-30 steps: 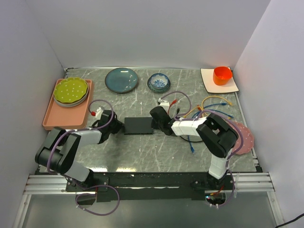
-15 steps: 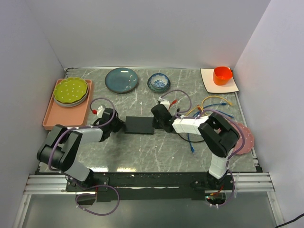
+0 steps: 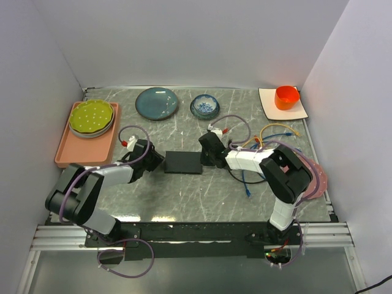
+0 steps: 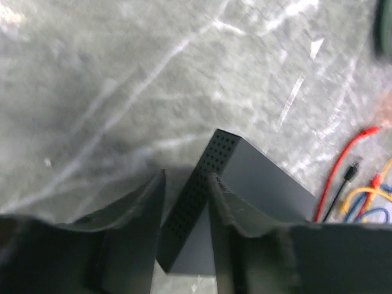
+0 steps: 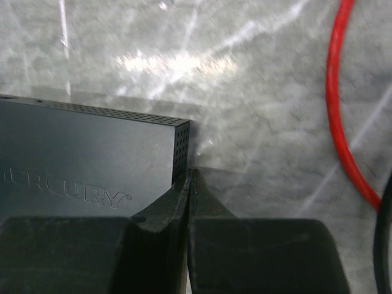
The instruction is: Pull the plug from the switch port
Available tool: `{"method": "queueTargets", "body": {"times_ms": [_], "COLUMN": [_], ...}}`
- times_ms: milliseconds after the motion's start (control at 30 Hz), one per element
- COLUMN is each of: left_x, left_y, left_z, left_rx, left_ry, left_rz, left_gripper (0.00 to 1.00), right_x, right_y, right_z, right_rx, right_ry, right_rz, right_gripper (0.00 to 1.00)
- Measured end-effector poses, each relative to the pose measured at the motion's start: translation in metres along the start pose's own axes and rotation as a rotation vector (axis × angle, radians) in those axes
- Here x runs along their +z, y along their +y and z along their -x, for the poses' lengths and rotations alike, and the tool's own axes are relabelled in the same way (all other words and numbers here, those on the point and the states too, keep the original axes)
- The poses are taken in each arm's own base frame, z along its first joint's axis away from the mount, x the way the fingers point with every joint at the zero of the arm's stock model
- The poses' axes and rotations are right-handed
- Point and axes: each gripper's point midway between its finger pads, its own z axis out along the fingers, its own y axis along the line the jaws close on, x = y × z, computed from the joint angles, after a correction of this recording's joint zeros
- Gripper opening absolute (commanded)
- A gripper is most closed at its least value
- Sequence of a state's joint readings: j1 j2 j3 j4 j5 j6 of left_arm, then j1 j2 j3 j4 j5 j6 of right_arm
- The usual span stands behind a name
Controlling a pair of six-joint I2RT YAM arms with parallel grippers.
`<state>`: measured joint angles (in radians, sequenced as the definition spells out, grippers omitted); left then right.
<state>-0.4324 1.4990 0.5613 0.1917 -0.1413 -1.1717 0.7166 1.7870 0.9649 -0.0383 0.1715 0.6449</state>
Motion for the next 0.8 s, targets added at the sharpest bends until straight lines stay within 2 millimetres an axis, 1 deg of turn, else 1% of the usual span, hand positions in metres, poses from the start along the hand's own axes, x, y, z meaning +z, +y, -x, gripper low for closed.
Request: {"method": "queueTargets", "body": {"times_ms": [33, 67, 100, 133, 200, 233, 300, 333, 367, 400, 467, 533, 600, 667, 800], "left_x": [-0.003, -0.008, -0.014, -0.02, -0.036, -0.043, -0.059, -0.068, -0.076, -0.082, -0.091, -0.097, -0.099, -0.097, -0.087], "left_y": [-0.001, -0.003, -0.007, -0.011, -0.02, -0.024, -0.03, -0.032, -0.034, -0.035, -0.037, -0.037, -0.035, -0.026, -0.001], "left_z": [0.0, 0.0, -0.001, 0.001, 0.008, 0.012, 0.026, 0.033, 0.04, 0.045, 0.051, 0.052, 0.051, 0.045, 0.029], "left_rx": [0.004, 0.004, 0.006, 0.008, 0.009, 0.007, 0.002, -0.002, -0.004, -0.002, 0.001, 0.014, 0.028, 0.037, 0.069], "left_ry": [0.002, 0.006, 0.009, 0.003, -0.021, -0.037, -0.091, -0.119, -0.145, -0.165, -0.19, -0.195, -0.193, -0.179, -0.143], "left_rz": [0.0, -0.006, -0.016, -0.029, -0.055, -0.065, -0.085, -0.093, -0.101, -0.104, -0.111, -0.115, -0.117, -0.094, 0.006], "left_gripper": [0.48, 0.49, 0.5, 0.53, 0.56, 0.68, 0.81, 0.95, 0.99, 0.97, 0.96, 0.96, 0.96, 0.97, 0.96], "right_x": [-0.002, -0.005, -0.008, -0.013, -0.03, -0.036, -0.057, -0.068, -0.083, -0.093, -0.12, -0.137, -0.15, -0.15, -0.136], "right_y": [-0.003, -0.004, -0.007, -0.01, -0.015, -0.017, -0.019, -0.019, -0.019, -0.019, -0.019, -0.013, -0.01, -0.011, -0.019], "right_z": [-0.001, -0.001, -0.002, -0.002, 0.006, 0.013, 0.033, 0.042, 0.055, 0.062, 0.077, 0.076, 0.068, 0.059, 0.049], "right_rx": [0.0, 0.0, 0.002, 0.001, -0.001, 0.002, 0.009, 0.01, 0.015, 0.018, 0.008, -0.023, -0.061, -0.092, -0.139], "right_ry": [0.009, 0.015, 0.026, 0.034, 0.021, 0.005, -0.062, -0.097, -0.15, -0.185, -0.292, -0.362, -0.424, -0.428, -0.394], "right_rz": [-0.008, -0.013, -0.02, -0.028, -0.037, -0.039, -0.036, -0.032, -0.024, -0.018, 0.015, 0.064, 0.121, 0.131, 0.085], "right_gripper": [0.07, 0.19, 0.23, 0.3, 0.34, 0.37, 0.38, 0.39, 0.4, 0.4, 0.45, 0.49, 0.49, 0.48, 0.47]}}
